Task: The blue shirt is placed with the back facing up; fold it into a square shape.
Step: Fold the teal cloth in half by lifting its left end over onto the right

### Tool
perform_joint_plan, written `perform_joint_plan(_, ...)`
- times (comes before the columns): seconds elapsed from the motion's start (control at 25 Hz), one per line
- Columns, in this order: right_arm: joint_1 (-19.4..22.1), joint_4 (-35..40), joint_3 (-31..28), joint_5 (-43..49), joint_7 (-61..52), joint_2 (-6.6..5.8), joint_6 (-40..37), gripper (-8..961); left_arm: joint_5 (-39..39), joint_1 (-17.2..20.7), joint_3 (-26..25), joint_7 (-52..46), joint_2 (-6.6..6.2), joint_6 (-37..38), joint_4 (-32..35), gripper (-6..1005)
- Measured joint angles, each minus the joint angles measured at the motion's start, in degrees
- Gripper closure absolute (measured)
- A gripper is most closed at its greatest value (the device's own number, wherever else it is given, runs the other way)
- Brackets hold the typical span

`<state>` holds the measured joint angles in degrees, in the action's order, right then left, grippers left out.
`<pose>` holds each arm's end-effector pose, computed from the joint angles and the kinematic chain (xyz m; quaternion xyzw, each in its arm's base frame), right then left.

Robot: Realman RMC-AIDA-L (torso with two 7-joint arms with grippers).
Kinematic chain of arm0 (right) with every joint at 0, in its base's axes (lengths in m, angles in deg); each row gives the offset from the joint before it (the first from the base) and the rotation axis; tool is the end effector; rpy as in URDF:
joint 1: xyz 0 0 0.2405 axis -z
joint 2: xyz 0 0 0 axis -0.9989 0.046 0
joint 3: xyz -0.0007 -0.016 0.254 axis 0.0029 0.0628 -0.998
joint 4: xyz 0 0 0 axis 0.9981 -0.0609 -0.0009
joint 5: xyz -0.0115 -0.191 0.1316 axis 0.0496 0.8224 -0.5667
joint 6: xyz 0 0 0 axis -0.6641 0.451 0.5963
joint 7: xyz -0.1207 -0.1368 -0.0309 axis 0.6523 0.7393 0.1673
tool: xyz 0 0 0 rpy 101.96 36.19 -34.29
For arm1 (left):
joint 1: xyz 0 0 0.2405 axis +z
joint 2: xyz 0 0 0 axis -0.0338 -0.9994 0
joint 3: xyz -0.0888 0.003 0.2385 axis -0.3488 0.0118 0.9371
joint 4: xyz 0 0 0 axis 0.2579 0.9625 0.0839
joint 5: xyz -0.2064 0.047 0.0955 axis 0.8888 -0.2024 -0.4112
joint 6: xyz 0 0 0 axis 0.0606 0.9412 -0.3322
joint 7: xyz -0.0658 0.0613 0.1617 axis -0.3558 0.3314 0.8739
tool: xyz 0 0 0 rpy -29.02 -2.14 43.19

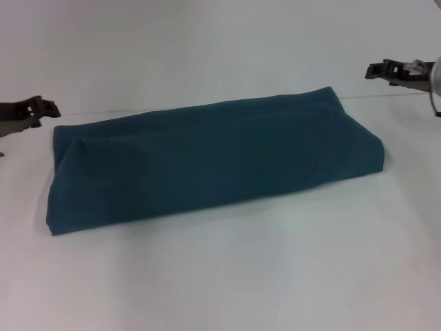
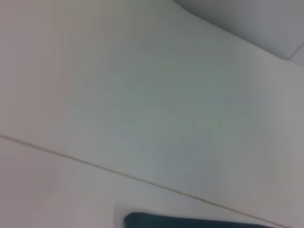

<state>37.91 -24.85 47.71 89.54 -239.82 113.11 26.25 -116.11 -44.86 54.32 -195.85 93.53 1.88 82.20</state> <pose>0.2947 0.5468 0.0557 -0.6663 0.5632 0.1598 0.4618 -0.2888 0.5217 0.0409 -0.6701 -0.6044 -0.1632 0.3988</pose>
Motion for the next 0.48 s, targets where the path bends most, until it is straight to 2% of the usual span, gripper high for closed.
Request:
perform_joint_plan(0.08, 0.8, 1.8, -1.3, -0.3, 0.2, -0.69, -4.0, 494, 0.5, 1.2, -0.3, -0.7, 0.04, 2.2, 2.3, 697)
perform_joint_plan(0.2, 3.7, 7.8, -3.4, -2.6, 2.1, -0.39, -13.0, 429, 4.0, 4.4, -0.5, -0.5, 1.72, 7.3, 9.1, 582)
perform_joint_plan(0.24, 5.0, 9.9, -4.1, -4.6, 3.8, -0.04, -16.3, 407, 6.5, 6.0, -0.4, 0.5, 2.65, 9.8, 12.1, 543)
perform_joint_plan(0.32, 7.8, 12.9, -5.7, -10.6, 8.4, 0.58, -23.2, 346, 10.1, 8.1, -0.4, 2.0, 3.74, 13.0, 15.2, 466)
perform_joint_plan(0.48, 14.0, 13.9, -9.1, -24.7, 18.3, 1.01, -36.9, 189, 20.7, 13.0, -0.5, 5.5, 4.41, 19.9, 16.6, 428)
